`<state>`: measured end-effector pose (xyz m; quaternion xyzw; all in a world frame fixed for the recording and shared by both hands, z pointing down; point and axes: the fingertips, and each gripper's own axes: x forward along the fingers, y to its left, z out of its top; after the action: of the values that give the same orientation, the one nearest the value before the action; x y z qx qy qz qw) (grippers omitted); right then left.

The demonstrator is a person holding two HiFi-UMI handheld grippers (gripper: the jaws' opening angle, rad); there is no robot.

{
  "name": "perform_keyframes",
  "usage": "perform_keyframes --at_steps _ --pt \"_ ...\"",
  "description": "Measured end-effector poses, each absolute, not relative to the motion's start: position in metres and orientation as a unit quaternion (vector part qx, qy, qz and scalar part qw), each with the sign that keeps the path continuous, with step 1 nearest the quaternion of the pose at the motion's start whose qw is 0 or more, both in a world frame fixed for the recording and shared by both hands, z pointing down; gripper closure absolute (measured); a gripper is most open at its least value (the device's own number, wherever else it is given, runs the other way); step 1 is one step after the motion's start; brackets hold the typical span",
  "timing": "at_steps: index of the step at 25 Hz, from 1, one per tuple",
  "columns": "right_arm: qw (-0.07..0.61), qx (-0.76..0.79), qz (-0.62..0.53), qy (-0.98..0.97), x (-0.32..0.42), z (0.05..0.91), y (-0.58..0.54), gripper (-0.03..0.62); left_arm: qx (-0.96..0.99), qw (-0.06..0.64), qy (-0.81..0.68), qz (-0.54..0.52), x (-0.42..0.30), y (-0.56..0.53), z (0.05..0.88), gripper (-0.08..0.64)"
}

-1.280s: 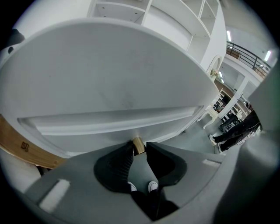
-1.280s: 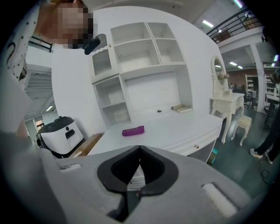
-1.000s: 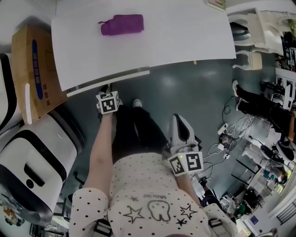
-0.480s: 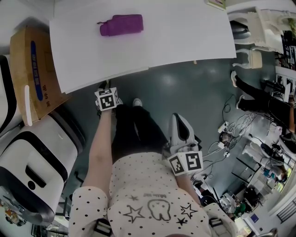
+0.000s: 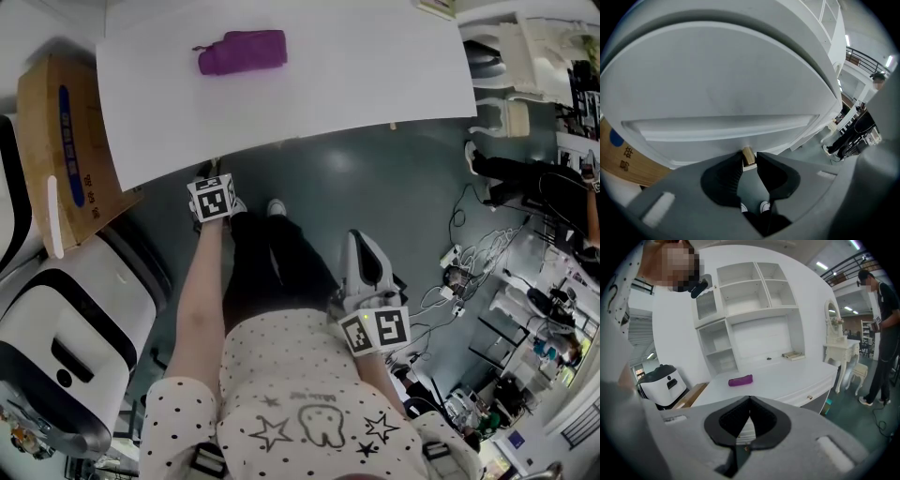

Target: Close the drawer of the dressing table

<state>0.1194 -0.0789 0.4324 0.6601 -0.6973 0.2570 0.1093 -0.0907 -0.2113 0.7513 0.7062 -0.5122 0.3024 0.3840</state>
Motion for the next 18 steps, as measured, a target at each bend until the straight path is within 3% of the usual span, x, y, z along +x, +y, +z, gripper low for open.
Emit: perform_keyframes --at_steps 16,18 --pt "0.109 0.662 0.252 -0.698 0.1184 0.4290 -0.0757 0.589 0.717 0.375 -0.510 0.293 -0.0904 -0.2139 0.7521 0.456" --pt "0.109 0.662 0.252 -0.698 0.1187 0.4291 -0.0744 0.589 0.710 0.392 -0.507 0.290 -0.0922 -0.2081 0.7561 0.328"
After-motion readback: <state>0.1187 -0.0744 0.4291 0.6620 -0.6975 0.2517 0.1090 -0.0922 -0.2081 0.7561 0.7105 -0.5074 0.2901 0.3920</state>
